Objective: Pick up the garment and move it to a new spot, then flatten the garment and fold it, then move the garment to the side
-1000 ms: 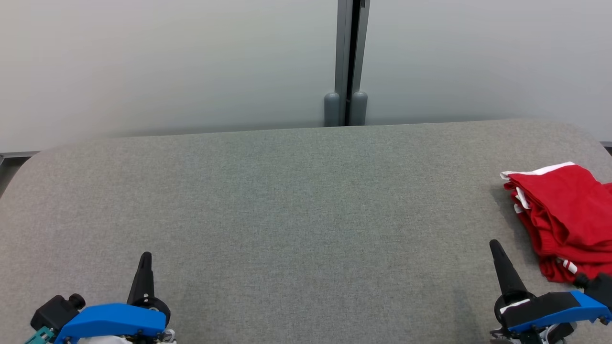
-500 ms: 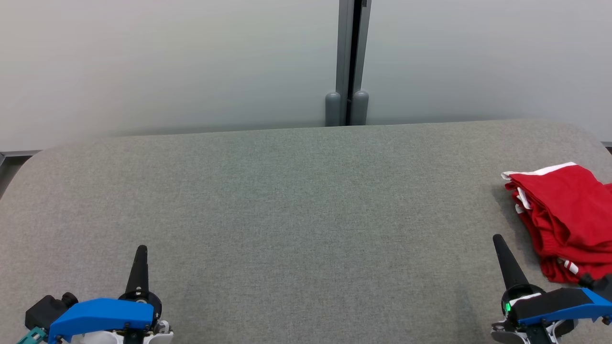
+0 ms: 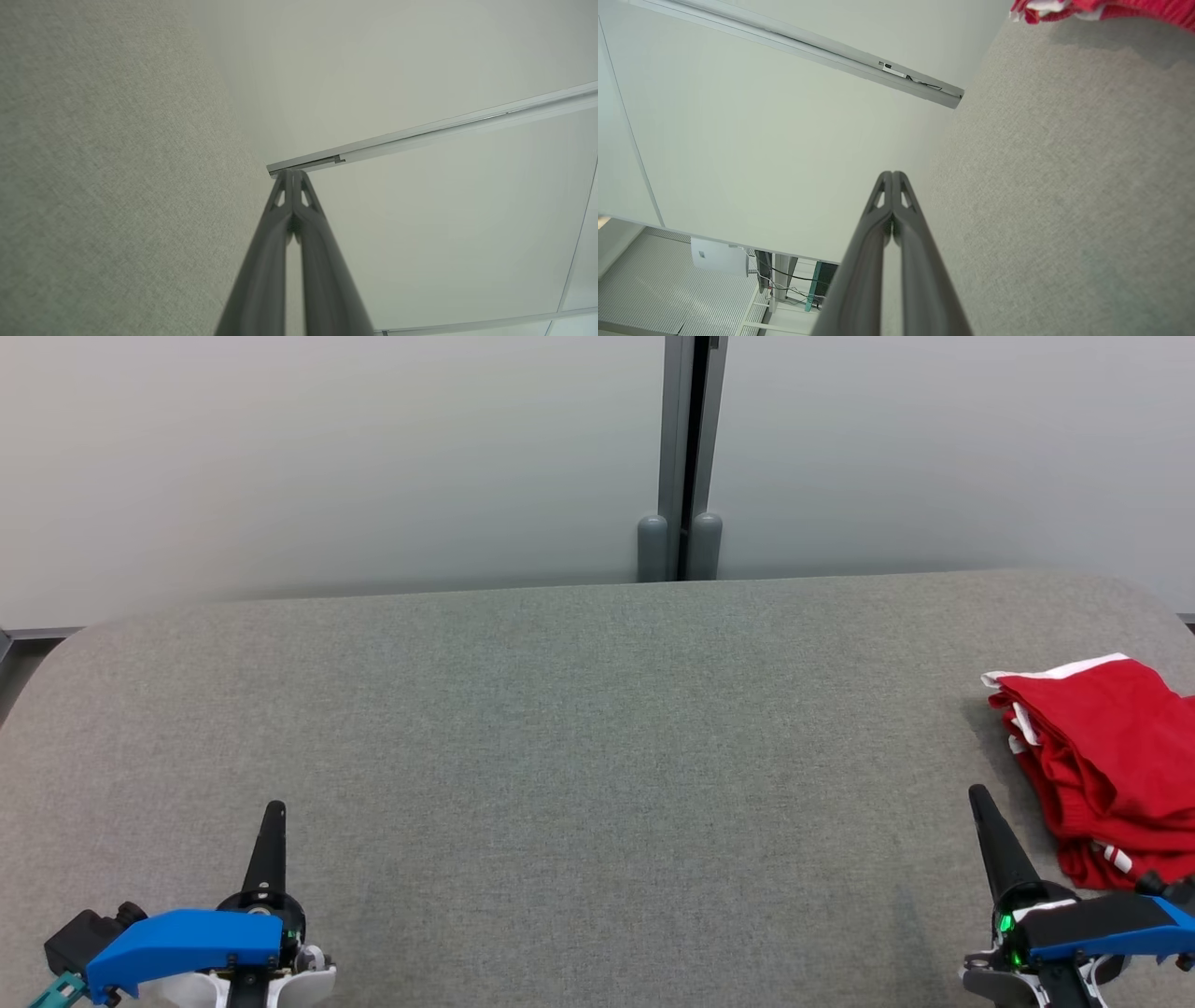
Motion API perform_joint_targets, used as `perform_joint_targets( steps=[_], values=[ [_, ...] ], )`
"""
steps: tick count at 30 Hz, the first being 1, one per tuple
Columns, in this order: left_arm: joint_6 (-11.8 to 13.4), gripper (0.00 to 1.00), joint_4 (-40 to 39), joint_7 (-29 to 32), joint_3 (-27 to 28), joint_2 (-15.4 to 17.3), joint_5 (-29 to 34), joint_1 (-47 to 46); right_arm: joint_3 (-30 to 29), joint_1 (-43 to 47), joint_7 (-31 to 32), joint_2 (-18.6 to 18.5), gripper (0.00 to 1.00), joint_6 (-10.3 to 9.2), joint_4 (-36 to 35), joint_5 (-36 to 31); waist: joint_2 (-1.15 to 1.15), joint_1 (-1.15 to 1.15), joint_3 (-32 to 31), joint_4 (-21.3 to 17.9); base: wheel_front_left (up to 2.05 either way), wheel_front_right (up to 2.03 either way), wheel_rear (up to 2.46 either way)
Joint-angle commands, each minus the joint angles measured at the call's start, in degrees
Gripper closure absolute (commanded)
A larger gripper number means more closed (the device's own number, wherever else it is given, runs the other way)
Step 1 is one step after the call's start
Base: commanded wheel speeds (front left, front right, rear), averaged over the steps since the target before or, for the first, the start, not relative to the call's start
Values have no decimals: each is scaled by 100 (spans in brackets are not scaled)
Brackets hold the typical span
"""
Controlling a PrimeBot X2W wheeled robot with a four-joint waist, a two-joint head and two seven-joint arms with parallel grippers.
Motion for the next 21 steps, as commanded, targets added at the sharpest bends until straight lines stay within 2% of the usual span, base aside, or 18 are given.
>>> perform_joint_targets(
  steps=[1, 21],
  values=[
    [-42, 100, -56, 45, 69, 3, -129, -140, -19, -115, 28, -26, 100, 5, -24, 159, 0, 0, 1, 2, 0, 0, 0],
    [-139, 100, -93, 282, 320, -130, -803, -210, -64, -201, 93, -28, 100, 8, 23, 1043, 0, 0, 9, 26, 0, 0, 0]
  ],
)
